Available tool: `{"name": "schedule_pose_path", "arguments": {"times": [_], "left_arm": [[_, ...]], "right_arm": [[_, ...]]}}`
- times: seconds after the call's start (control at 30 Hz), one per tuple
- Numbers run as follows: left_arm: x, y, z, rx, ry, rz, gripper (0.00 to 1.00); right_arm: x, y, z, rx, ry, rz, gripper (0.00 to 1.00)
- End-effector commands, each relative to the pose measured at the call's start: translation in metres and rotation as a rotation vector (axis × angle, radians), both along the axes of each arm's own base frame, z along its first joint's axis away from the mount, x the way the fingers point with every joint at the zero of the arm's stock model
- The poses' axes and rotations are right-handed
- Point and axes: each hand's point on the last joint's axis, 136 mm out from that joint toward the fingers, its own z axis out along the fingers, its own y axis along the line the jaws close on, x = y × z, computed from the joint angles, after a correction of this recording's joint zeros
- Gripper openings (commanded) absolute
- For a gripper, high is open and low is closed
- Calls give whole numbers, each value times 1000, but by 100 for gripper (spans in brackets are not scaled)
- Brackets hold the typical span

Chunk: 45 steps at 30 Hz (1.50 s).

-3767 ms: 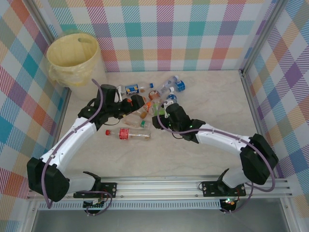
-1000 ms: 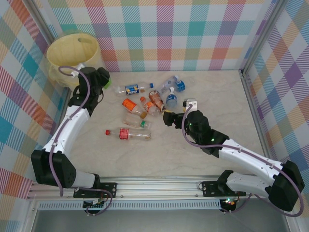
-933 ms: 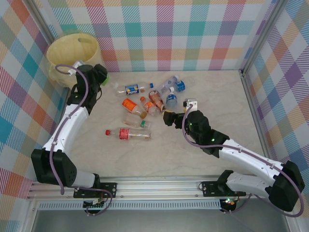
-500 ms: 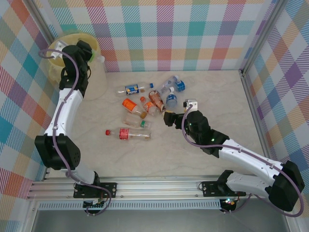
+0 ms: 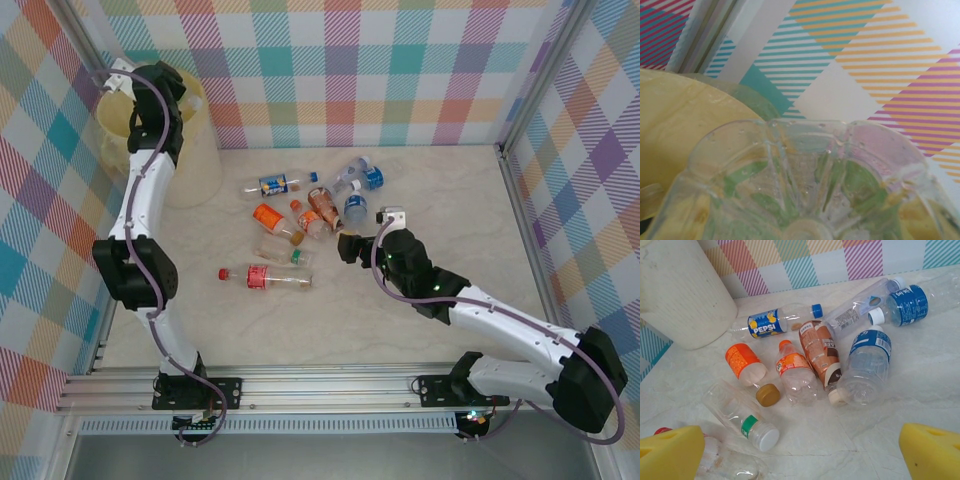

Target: Put the plastic bottles in the bin

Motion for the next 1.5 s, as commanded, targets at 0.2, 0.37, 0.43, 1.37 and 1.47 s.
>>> {"name": "schedule_pose_path", "arguments": {"times": [0.2, 0.37, 0.43, 1.37, 1.47], "left_arm": [[16, 35, -24, 42, 106, 73, 51], [30, 34, -33, 28, 132, 33, 51], [34, 28, -45, 4, 172, -7, 51], [33, -24, -27, -62, 191, -301, 100], [17, -26, -20, -47, 223, -297, 100]], "right_arm": [[6, 5, 5, -14, 5, -1, 100], [8, 8, 2, -22, 12, 6, 100], [8, 9, 2, -23, 13, 10, 100], [10, 13, -8, -9, 74, -6, 100], [10, 8, -10, -6, 81, -34, 100]]}}
